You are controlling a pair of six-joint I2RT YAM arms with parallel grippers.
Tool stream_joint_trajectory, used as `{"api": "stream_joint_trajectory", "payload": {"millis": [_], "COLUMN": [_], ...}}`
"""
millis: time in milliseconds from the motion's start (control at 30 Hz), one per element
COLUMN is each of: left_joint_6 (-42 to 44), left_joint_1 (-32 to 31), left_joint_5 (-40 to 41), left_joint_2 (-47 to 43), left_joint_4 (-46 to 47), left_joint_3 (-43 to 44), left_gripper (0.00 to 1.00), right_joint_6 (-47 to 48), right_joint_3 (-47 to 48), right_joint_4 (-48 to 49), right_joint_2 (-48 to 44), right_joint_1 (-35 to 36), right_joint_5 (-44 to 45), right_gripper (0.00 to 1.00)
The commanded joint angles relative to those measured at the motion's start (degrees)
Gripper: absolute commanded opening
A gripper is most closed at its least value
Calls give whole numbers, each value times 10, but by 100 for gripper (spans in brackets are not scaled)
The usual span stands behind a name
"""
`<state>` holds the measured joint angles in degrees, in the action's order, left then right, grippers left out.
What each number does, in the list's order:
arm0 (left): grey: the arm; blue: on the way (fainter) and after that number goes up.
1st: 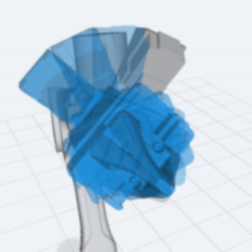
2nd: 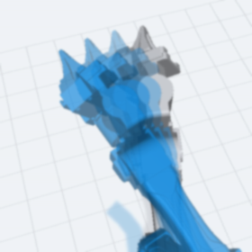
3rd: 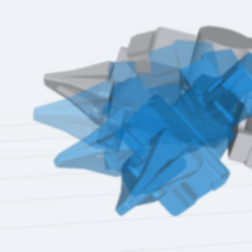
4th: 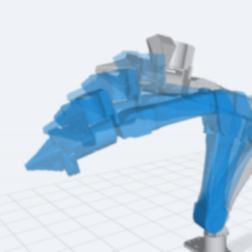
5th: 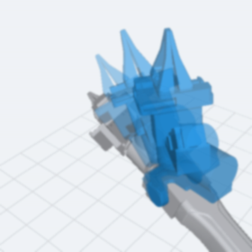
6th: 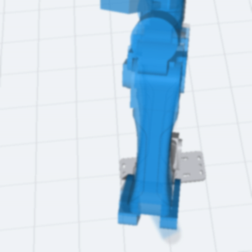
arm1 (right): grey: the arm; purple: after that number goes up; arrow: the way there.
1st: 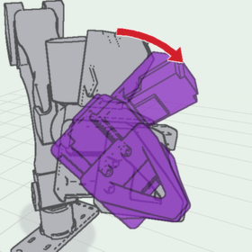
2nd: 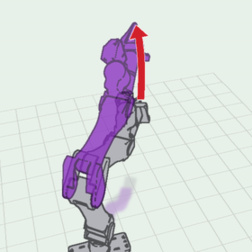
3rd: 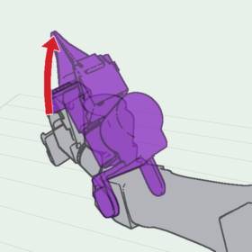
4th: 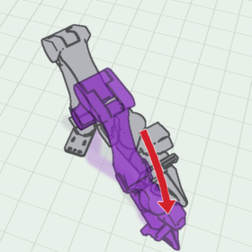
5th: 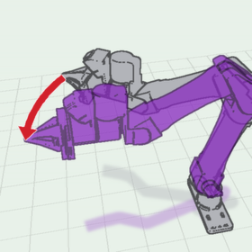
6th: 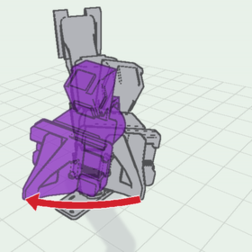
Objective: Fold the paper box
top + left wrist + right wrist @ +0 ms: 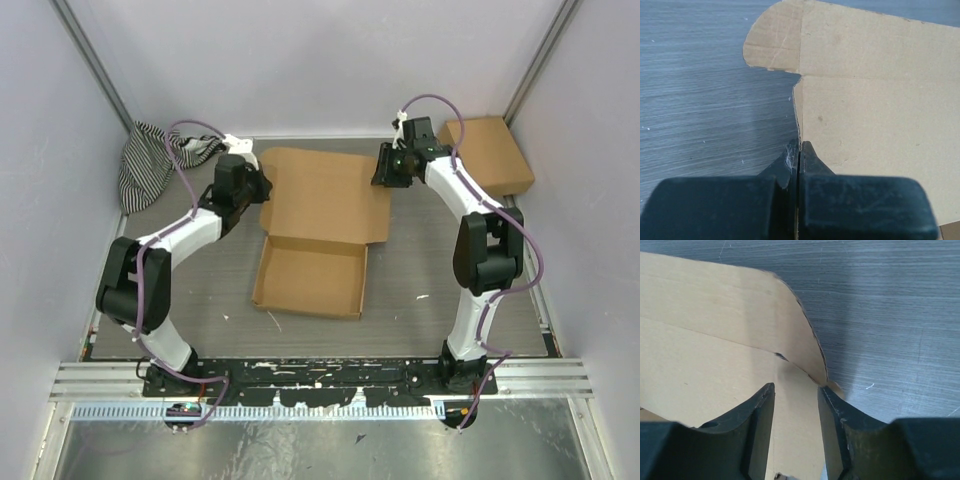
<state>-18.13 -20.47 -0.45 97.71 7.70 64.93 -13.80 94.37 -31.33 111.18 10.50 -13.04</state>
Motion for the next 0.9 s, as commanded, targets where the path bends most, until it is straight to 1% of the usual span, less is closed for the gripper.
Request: {"api": "stream_joint_trajectory", "payload": {"millis": [0, 100, 167, 233, 300, 367, 433, 567, 733, 867], "left_joint_6": [4, 4, 4, 4, 4, 3, 0, 3, 14, 18], "left_joint_1": [-1, 0, 0, 0, 0, -1, 0, -1, 0, 0], "left_joint_5": [32, 33, 32, 26, 15, 3, -1, 0, 4, 6], "left_joint_2": [-42, -55, -63, -69, -73, -78, -81, -94, -108, -111], "left_joint_4": [225, 303, 370, 405, 420, 434, 449, 464, 471, 477], "left_joint_3": [-79, -129, -161, -183, -192, -202, -211, -223, -234, -237], "left_gripper": [0, 0, 0, 0, 0, 0, 0, 0, 0, 0], "right_joint_6": [5, 18, 31, 47, 61, 79, 92, 106, 125, 131], "right_joint_3": [-15, -37, -44, -46, -42, -31, -15, 24, 32, 44], "right_joint_4": [14, 20, 16, 14, 13, 14, 12, -4, -2, -3], "right_joint_2": [-76, -116, -129, -133, -131, -122, -107, -76, -71, -68], "right_joint_1": [-3, -3, -3, -5, -8, -11, -13, -13, -13, -14], "right_joint_5": [-8, -18, -3, 4, 2, -37, -52, -43, -52, -27], "right_gripper": [48, 57, 62, 64, 64, 64, 64, 62, 60, 60]}}
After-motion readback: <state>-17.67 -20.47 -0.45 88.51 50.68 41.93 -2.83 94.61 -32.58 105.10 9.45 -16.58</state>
